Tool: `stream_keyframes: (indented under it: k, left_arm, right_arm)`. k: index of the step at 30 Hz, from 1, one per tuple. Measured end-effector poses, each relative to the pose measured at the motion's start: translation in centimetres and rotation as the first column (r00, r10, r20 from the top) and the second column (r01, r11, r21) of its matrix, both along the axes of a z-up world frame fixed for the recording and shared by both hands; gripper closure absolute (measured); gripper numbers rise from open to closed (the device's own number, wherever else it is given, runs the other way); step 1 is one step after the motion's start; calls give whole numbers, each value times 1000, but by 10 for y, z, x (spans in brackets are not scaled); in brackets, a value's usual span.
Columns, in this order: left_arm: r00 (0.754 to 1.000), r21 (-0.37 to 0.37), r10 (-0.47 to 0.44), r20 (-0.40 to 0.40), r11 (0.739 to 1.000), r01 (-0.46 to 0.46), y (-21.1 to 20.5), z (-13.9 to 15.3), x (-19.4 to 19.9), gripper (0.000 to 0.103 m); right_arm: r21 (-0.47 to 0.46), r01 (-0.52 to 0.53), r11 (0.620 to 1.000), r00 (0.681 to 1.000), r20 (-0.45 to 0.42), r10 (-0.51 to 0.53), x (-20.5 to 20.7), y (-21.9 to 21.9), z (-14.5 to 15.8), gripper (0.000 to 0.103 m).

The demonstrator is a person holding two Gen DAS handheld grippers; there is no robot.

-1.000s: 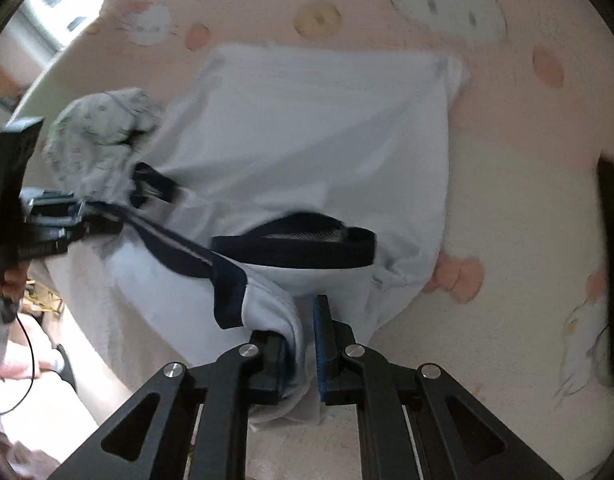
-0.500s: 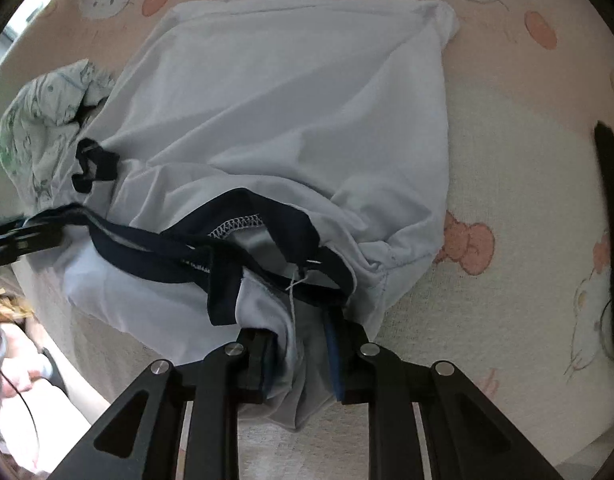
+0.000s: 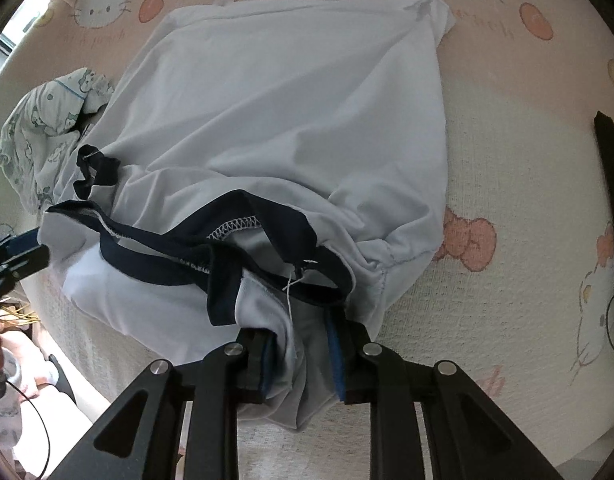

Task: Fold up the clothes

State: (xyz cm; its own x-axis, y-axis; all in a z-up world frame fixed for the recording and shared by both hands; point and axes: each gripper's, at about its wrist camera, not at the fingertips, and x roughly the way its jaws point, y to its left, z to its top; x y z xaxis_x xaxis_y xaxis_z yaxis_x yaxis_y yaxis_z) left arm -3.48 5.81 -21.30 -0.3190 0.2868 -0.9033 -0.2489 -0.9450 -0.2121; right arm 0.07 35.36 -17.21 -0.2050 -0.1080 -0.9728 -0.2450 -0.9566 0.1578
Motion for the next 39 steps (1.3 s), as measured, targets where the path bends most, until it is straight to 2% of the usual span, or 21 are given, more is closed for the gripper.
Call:
stream_keyframes:
  k: [3,5,7,10,11,12,14,16,17,20,22,23,26,28,30,31,34,36,37,38,39]
  left_arm:
    - [997,-155,21,-80,987,-33,-6,-8,-16,46]
    - [995,-150,57,-82,986,-69,-17,-7,-25,46]
    - [996,-141,80,-46,986,-85,-25,-9,-33,46]
    - [999,-186,40,-37,982,-46,-20,-17,-36,46]
    - [999,-180,27,-38,983,-34,-18,-16,-35,50]
    - [999,-167,16,-39,986,-22,-16,-15,-33,67]
    - [999,-140,-8,-42,990,2,-13,-13,-29,85]
    - [999,-151,-17,-46,988,10,-12,-10,-28,86]
    - [999,-159,-21,-48,987,13,-12,-9,-27,86]
    - [998,-185,-33,-54,983,22,-11,-5,-25,86]
    - [998,-183,-32,-49,983,23,-11,-1,-26,86]
    - [999,-159,-23,-38,987,17,-3,1,-26,86]
    - [999,-14,49,18,999,-49,-14,17,-26,80]
    - [995,108,82,55,990,-87,-20,27,-23,65]
    - [992,173,108,66,978,-118,-23,36,-18,35]
    - [991,190,116,65,974,-127,-23,39,-15,33]
    - [993,210,89,78,972,-104,-17,38,-10,33]
    - [994,179,71,83,980,-85,-8,29,-8,33]
    - [994,131,68,86,988,-79,-2,21,-9,33]
    - [994,79,65,84,994,-72,3,10,-9,34]
    - [994,32,63,84,997,-65,9,0,-8,44]
  right_arm:
    - [12,-17,1000,1000,-24,17,4,0,1,81]
    - [7,-14,1000,999,-38,14,7,1,1,81]
    - [-7,3,1000,999,-40,-3,8,5,0,81]
    - [-15,10,1000,1000,-28,-10,7,8,-1,80]
    - [-13,9,1000,1000,-25,-9,6,7,-1,80]
    - [-10,10,1000,1000,-23,-10,6,7,-1,80]
    - [-5,17,1000,1000,-23,-17,7,8,-1,80]
    - [6,12,1000,999,-32,-12,7,6,1,85]
    - [13,7,1000,999,-38,-6,8,5,2,92]
    - [-27,46,999,998,-52,-47,11,12,4,92]
    - [-81,86,993,994,-59,-91,13,20,6,92]
    - [-143,115,983,990,-60,-125,16,26,6,91]
    - [-218,165,962,983,-38,-177,20,43,1,91]
    - [-224,167,960,984,-27,-177,20,43,-2,91]
    - [-200,154,968,986,-34,-164,-3,50,-2,91]
    - [-188,149,971,987,-36,-158,-4,49,-1,91]
    - [-152,123,981,990,-45,-131,-8,48,1,91]
    - [-114,84,990,994,-55,-91,-11,43,4,89]
    - [-96,72,993,995,-59,-78,-12,41,6,85]
    - [-77,65,995,995,-65,-70,-12,40,9,72]
    - [-57,64,996,995,-74,-68,-13,39,14,60]
